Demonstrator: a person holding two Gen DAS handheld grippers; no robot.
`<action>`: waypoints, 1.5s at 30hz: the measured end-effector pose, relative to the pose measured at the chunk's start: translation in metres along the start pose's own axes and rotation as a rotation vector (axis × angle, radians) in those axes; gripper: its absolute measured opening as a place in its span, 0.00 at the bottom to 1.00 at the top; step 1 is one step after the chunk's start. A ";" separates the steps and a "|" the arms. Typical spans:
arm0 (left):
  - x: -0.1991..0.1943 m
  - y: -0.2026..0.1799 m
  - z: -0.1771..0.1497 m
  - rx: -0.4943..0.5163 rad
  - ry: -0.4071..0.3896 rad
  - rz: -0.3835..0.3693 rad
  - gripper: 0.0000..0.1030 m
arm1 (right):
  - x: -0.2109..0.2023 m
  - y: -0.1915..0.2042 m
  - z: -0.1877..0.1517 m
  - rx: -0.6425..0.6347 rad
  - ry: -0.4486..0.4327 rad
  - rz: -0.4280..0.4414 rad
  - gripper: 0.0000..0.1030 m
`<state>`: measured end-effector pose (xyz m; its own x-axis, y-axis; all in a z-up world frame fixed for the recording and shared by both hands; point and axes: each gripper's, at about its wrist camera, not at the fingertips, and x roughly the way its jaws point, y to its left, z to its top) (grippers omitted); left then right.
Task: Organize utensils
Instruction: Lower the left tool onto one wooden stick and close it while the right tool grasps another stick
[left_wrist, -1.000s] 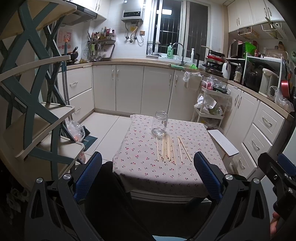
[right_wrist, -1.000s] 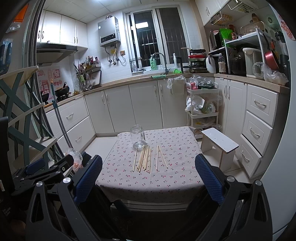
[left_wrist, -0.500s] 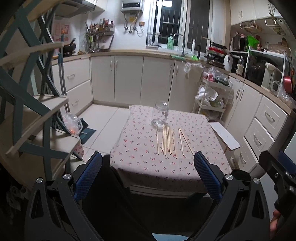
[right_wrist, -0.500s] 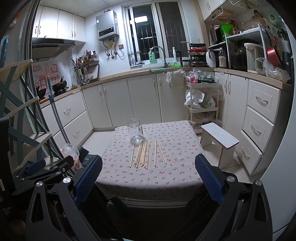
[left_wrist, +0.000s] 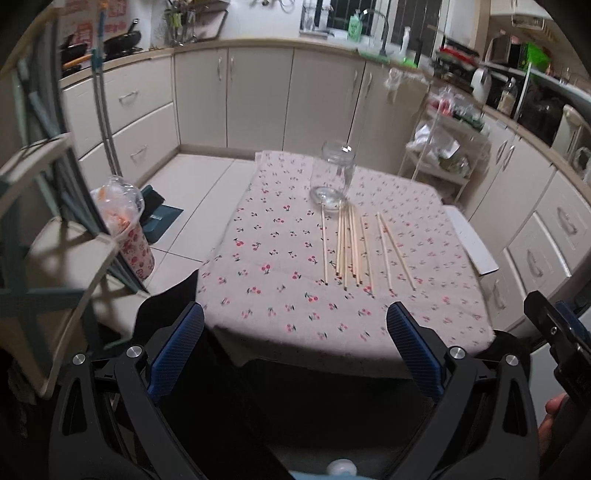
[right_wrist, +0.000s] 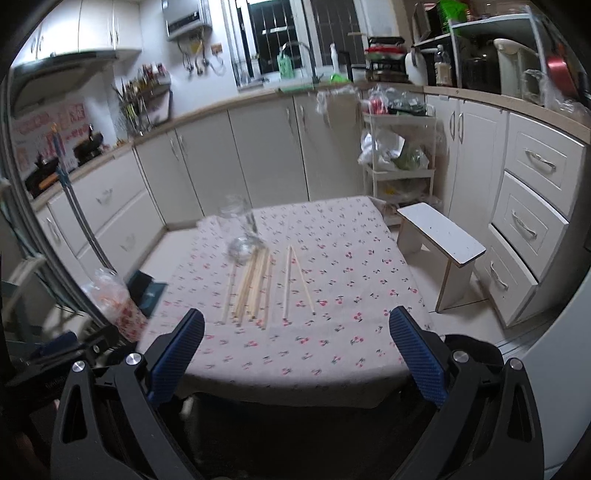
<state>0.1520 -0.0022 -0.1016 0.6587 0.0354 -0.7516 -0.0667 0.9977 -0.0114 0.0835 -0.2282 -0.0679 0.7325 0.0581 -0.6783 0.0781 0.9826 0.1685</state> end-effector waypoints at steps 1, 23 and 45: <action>0.012 -0.003 0.005 0.017 0.004 0.011 0.93 | 0.010 -0.002 0.001 -0.002 0.015 0.002 0.93; 0.264 -0.059 0.097 0.028 0.178 -0.038 0.73 | 0.244 -0.017 0.042 -0.072 0.260 0.074 0.49; 0.334 -0.062 0.124 0.089 0.157 -0.027 0.46 | 0.335 -0.006 0.064 -0.180 0.313 0.065 0.10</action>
<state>0.4694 -0.0452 -0.2701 0.5339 0.0059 -0.8456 0.0209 0.9996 0.0201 0.3716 -0.2262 -0.2502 0.4874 0.1452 -0.8610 -0.1028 0.9888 0.1086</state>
